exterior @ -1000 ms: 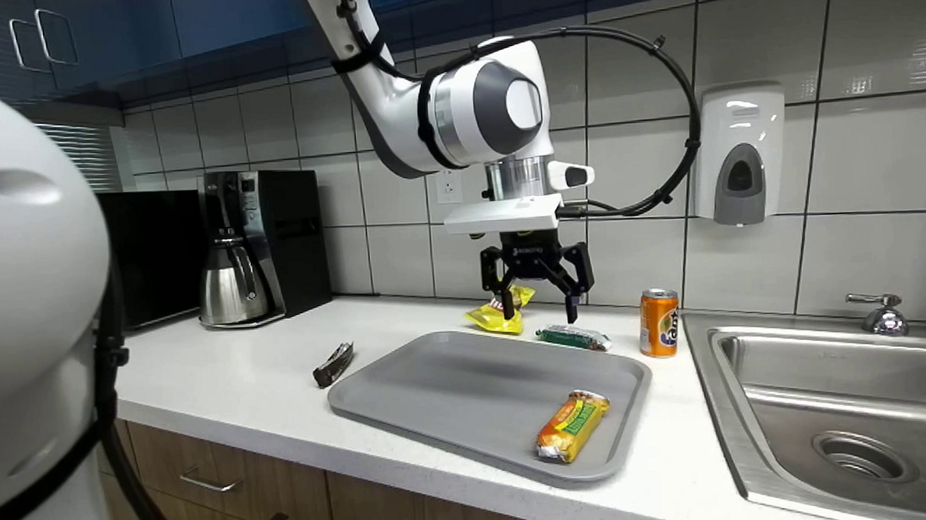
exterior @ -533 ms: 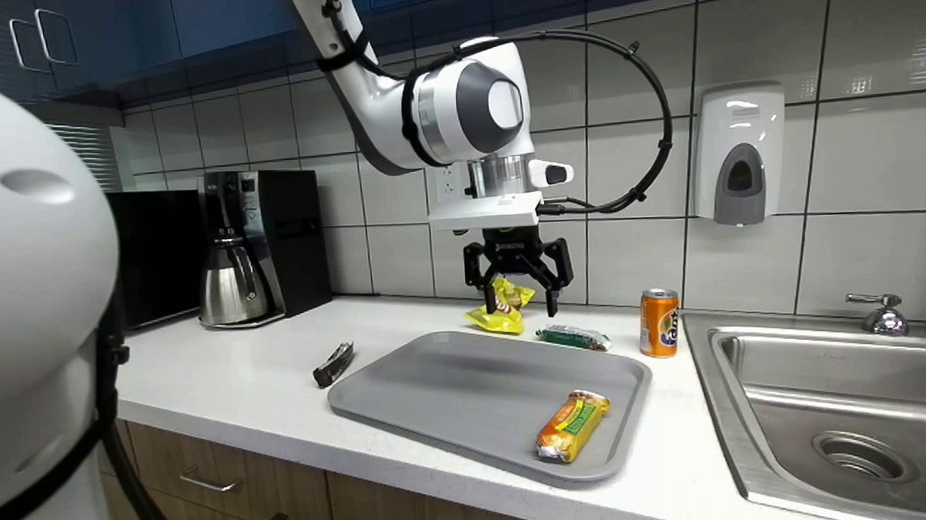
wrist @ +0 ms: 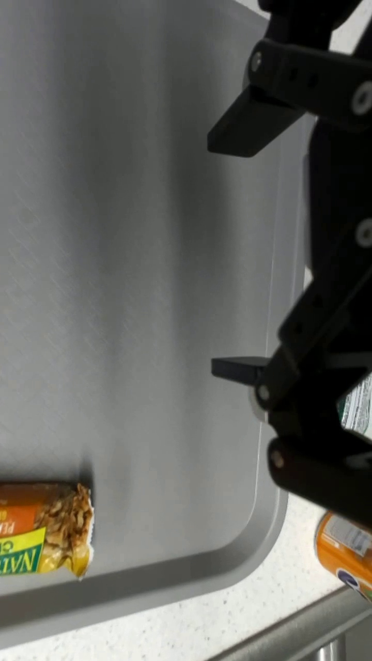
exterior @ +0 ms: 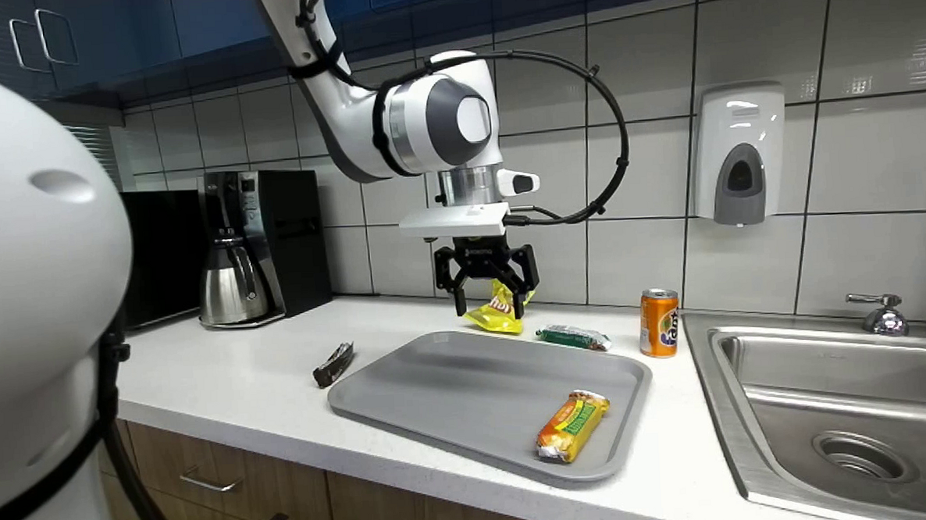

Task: Pick up the orange rectangular object and put it on the gray tray, pick up the brown snickers chocolate bar and put it on the gray tray, pick up the green rectangular object and put it on the gray tray

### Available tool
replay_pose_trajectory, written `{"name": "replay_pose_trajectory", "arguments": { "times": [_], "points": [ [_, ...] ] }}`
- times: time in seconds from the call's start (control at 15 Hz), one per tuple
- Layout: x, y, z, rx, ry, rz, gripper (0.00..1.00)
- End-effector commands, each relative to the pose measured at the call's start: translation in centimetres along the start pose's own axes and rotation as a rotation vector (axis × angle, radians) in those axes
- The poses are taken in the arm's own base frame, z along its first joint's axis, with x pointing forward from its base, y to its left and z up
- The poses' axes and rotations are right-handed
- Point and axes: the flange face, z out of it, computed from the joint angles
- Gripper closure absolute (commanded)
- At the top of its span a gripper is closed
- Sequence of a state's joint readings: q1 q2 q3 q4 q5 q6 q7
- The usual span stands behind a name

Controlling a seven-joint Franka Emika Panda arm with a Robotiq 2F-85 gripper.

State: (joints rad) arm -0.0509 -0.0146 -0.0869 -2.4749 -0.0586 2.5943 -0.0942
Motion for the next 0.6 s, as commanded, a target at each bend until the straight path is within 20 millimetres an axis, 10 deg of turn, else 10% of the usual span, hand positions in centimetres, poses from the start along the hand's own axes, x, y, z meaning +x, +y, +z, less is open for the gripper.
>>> {"name": "replay_pose_trajectory", "arguments": {
  "times": [0.0,0.53],
  "points": [
    [-1.1,-2.3,-0.6,0.027,0.032,-0.017,0.0],
    [-2.4,-7.2,-0.3,0.052,0.038,-0.071,0.0]
  ]
}}
